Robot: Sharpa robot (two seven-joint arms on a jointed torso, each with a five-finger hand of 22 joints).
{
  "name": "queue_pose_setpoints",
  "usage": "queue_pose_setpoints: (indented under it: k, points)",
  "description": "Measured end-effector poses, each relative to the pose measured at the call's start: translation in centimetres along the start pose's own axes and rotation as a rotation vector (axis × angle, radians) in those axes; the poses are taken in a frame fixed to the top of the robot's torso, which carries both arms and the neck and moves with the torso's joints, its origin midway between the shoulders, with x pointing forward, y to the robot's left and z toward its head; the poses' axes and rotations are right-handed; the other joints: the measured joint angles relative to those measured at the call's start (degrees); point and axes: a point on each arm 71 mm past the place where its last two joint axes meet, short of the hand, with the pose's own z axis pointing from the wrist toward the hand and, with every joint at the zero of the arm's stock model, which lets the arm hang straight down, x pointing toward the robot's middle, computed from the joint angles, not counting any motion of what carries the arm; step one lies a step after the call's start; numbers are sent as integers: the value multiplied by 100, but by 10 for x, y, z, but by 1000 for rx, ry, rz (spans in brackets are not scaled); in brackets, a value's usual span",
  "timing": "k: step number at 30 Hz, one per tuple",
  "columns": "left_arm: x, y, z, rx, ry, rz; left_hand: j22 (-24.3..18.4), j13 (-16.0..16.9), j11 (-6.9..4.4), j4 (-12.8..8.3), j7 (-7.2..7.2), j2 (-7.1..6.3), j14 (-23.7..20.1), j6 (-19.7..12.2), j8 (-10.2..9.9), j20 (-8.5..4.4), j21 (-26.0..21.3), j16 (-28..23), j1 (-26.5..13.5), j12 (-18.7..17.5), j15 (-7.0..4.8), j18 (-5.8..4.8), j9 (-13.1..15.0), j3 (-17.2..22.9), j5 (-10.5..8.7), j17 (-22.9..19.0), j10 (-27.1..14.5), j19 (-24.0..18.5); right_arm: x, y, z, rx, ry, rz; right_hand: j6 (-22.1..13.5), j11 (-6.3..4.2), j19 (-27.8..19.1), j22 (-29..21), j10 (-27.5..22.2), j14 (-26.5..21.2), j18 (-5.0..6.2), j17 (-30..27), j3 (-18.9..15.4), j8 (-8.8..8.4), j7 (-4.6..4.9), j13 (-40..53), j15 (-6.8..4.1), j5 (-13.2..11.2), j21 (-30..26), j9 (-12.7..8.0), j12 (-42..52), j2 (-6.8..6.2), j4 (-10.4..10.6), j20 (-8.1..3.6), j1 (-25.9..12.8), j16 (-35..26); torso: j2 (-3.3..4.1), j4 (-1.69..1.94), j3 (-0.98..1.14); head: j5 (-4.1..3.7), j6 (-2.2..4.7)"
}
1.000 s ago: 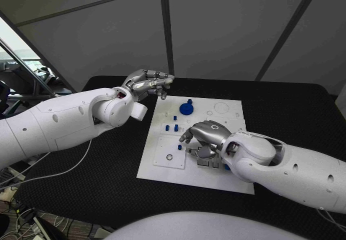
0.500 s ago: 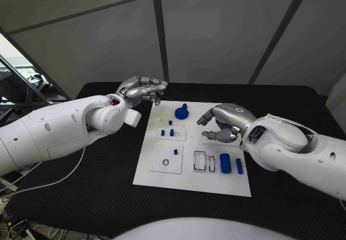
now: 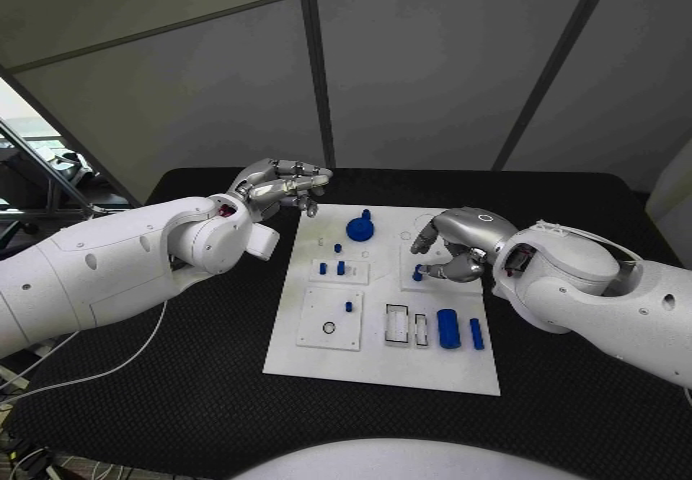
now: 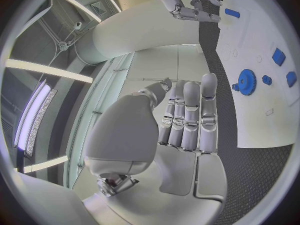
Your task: Assemble the parts on the task board
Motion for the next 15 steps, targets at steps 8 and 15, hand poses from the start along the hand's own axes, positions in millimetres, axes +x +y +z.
queue_pose_setpoints:
  k: [8, 15]
  points:
    - [0, 0, -1, 0, 1, 0, -5, 0, 0, 0, 21, 0, -20, -21, 23, 0, -45, -22, 0, 0, 20, 0, -1, 0, 0, -12, 1, 0, 7, -3, 5, 27, 76, -26, 56, 0, 0, -9, 0, 0, 1, -68, -24, 0, -5, 5, 0, -61, 0, 0, 89, 65, 11, 0, 65, -26, 1, 4, -1, 19, -18]
    - [0, 0, -1, 0, 1, 0, -5, 0, 1, 0, 21, 0, -20, -21, 23, 0, -45, -22, 0, 0, 20, 0, -1, 0, 0, -11, 1, 0, 10, -2, 8, 35, 103, -37, 116, -33, 0, -9, 34, 0, 1, -118, -24, 0, -10, 5, 0, -61, 0, -1, 155, 115, 11, 0, 114, -52, -2, 4, 1, 22, -18]
